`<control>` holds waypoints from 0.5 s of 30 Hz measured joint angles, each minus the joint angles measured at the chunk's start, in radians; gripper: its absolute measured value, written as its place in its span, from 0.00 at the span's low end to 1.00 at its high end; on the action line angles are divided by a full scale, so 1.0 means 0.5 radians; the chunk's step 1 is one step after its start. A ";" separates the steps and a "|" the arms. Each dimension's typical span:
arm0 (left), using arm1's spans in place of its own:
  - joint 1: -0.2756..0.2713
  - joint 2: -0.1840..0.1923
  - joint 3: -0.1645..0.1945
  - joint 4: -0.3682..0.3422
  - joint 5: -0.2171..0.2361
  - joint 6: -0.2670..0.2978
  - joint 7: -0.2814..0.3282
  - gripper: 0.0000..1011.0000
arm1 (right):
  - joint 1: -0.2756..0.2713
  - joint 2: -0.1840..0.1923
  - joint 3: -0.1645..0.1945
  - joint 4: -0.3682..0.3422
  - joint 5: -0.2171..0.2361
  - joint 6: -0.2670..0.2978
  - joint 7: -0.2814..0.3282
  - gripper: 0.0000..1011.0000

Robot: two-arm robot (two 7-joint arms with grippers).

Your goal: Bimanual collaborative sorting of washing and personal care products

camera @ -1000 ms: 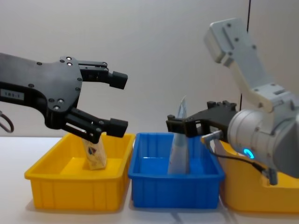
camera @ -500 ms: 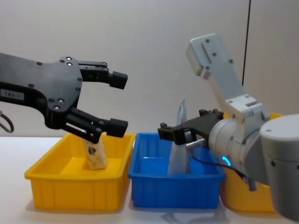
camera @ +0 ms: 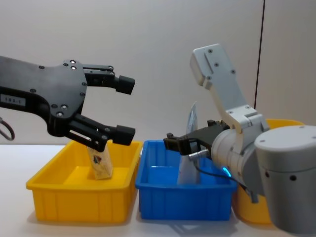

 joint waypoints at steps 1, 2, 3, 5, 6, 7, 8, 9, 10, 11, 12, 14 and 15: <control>0.000 0.000 0.000 0.000 0.000 0.000 0.000 0.99 | 0.009 -0.005 0.001 0.014 -0.003 -0.005 -0.001 0.99; 0.000 0.000 0.000 0.000 0.000 0.000 0.000 0.99 | 0.013 -0.006 0.002 0.022 -0.006 -0.009 -0.001 0.99; 0.000 0.000 0.000 0.000 0.000 0.000 0.000 0.99 | 0.017 -0.008 0.002 0.030 -0.008 -0.012 -0.001 0.99; 0.000 0.000 0.000 0.000 0.000 0.000 0.000 0.99 | 0.034 -0.014 0.003 0.059 -0.016 -0.023 -0.001 0.99; 0.000 0.000 0.000 0.000 0.000 0.000 0.000 0.99 | 0.046 -0.018 0.004 0.076 -0.021 -0.031 -0.001 0.99; 0.000 0.000 0.000 0.000 0.000 0.000 0.000 0.99 | 0.054 -0.020 0.005 0.088 -0.023 -0.035 -0.001 0.99; 0.000 0.000 0.000 0.000 0.000 0.000 0.000 0.99 | 0.054 -0.020 0.005 0.088 -0.023 -0.035 -0.001 0.99; 0.000 0.000 0.000 0.000 0.000 0.000 0.000 0.99 | 0.068 -0.025 0.006 0.108 -0.028 -0.043 -0.001 0.99; 0.000 0.000 0.000 0.000 0.000 0.000 0.000 0.99 | 0.080 -0.029 0.008 0.128 -0.033 -0.053 -0.001 0.99; 0.000 0.000 0.000 0.000 0.000 0.000 0.000 0.99 | 0.089 -0.032 0.009 0.141 -0.034 -0.057 -0.001 0.99; 0.000 0.000 0.000 0.000 0.000 0.000 0.000 0.99 | 0.101 -0.037 0.010 0.158 -0.038 -0.066 -0.001 0.99; 0.000 0.000 0.000 0.000 0.000 0.000 0.000 0.99 | 0.113 -0.042 0.013 0.175 -0.043 -0.076 -0.002 0.99; 0.000 0.000 0.000 0.000 0.000 0.000 0.000 0.99 | 0.121 -0.045 0.014 0.188 -0.045 -0.080 -0.002 0.99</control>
